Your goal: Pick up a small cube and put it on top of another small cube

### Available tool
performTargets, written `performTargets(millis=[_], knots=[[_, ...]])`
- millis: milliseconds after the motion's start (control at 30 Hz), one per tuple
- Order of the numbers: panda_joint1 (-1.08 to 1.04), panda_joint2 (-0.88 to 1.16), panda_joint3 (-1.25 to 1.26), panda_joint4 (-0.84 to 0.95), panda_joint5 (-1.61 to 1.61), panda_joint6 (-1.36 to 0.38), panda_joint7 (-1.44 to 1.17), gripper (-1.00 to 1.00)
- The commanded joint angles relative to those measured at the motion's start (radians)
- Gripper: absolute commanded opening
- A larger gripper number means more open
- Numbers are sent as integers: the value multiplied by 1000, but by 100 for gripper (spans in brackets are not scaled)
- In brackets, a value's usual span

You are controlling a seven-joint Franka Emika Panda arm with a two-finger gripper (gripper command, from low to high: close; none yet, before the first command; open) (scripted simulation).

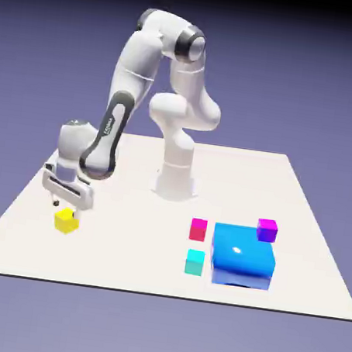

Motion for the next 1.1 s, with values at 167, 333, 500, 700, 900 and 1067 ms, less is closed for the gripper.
performTargets(millis=[167,333,500,700,900,1067], knots=[[-27,25,34,15,48,8,-39,-100],[96,-91,-122,-53,-170,-30,138,-100],[196,-186,-250,-108,-348,-61,282,-100],[349,-279,-69,-128,-513,-110,235,-100],[533,-391,149,-152,-713,-169,179,-100],[610,-438,239,-162,-796,-194,155,-100]])
